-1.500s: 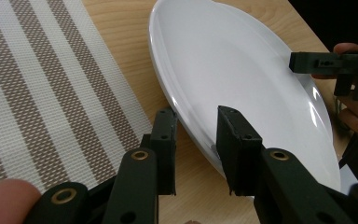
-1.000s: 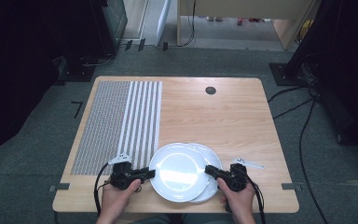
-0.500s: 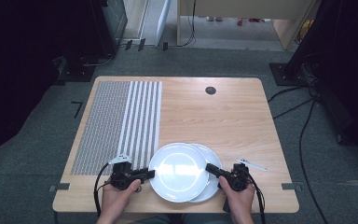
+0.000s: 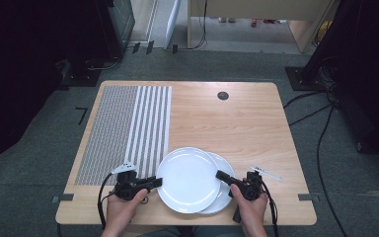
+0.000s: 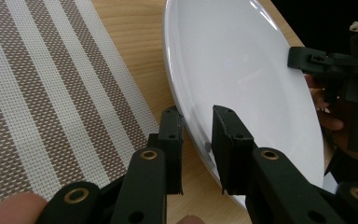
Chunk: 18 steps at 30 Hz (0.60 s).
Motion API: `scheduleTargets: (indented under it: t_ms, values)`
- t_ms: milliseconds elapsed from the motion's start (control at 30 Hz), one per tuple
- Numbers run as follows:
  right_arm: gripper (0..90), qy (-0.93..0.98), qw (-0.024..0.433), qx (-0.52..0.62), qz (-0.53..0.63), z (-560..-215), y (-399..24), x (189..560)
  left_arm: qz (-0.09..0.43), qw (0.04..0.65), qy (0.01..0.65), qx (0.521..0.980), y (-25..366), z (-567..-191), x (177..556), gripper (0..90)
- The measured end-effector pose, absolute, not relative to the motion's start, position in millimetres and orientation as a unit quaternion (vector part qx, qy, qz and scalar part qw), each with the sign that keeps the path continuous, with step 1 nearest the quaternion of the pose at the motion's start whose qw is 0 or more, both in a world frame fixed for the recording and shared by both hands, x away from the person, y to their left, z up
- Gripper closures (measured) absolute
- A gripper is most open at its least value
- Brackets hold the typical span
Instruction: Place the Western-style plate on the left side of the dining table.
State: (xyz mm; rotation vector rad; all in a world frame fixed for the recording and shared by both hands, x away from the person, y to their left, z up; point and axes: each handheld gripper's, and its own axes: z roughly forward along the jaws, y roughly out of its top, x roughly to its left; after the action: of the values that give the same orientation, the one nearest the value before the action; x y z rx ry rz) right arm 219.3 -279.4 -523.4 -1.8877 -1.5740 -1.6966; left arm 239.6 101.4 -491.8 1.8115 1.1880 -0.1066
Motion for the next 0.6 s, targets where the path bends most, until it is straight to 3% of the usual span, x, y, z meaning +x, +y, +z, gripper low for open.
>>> scheduleTargets:
  t_ms: [600]
  values:
    - [88.5,-0.520,0.096,-0.634,-0.565,-499.9,-274.4,235.8,-0.044,0.482,0.504,0.716,109.9,-476.7,248.5,76.2]
